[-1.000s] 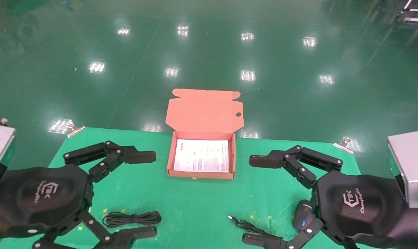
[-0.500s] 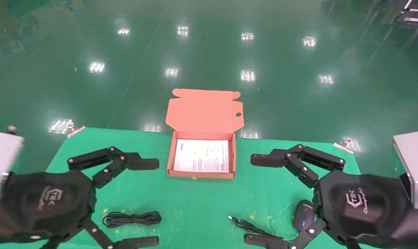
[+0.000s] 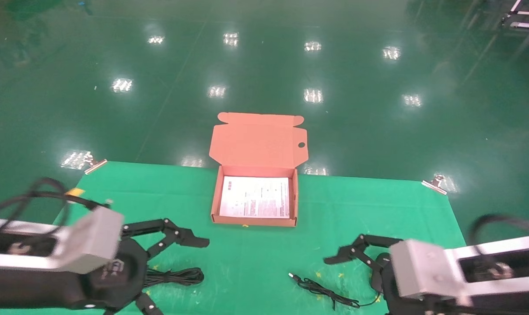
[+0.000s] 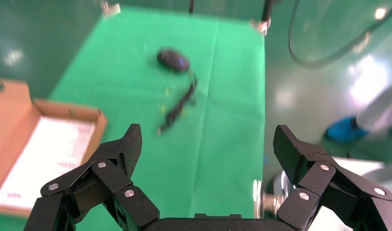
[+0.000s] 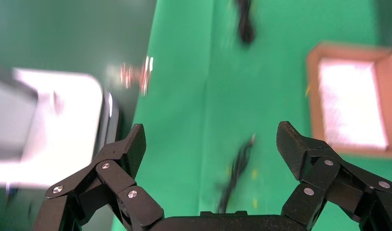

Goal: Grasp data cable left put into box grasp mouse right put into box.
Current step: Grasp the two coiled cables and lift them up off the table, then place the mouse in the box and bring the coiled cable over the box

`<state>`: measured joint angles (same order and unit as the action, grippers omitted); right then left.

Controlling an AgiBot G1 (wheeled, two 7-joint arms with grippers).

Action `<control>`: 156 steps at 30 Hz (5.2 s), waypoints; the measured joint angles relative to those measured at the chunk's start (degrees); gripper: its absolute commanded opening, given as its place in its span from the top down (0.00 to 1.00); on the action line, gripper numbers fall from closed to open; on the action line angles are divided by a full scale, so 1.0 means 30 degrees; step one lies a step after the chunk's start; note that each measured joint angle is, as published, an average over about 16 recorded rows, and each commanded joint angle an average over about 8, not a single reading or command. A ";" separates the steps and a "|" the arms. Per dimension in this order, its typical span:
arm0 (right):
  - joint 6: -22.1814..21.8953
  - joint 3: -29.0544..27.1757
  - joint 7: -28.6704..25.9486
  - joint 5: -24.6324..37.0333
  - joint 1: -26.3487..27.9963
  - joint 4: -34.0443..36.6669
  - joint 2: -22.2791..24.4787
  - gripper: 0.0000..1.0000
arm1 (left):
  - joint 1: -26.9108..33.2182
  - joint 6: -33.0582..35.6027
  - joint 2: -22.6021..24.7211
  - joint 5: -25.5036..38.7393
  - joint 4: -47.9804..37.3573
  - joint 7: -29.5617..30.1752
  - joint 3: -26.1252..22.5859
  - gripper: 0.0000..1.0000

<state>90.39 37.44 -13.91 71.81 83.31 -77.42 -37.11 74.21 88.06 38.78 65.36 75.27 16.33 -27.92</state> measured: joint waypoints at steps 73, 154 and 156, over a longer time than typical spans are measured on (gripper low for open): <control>-1.0006 1.0153 -0.3816 1.3835 -0.1060 0.2631 -0.5054 0.00 | 0.2260 -0.7629 0.8089 1.4755 -1.3933 -0.0792 -0.6456 0.00; -1.1120 0.9110 -0.2963 1.3934 0.1055 0.3545 -0.5243 1.00 | 0.3662 -0.9130 0.7470 1.4725 -1.3611 -0.2671 -0.5951 1.00; -1.1186 0.8932 -0.3073 1.4143 0.1520 0.3177 -0.5154 1.00 | 0.3794 -0.9388 0.7241 1.4918 -1.2826 -0.2535 -0.5922 1.00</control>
<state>56.83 64.24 -23.13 114.24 87.87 -67.89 -52.57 85.60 59.89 60.50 110.11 36.80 8.72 -45.68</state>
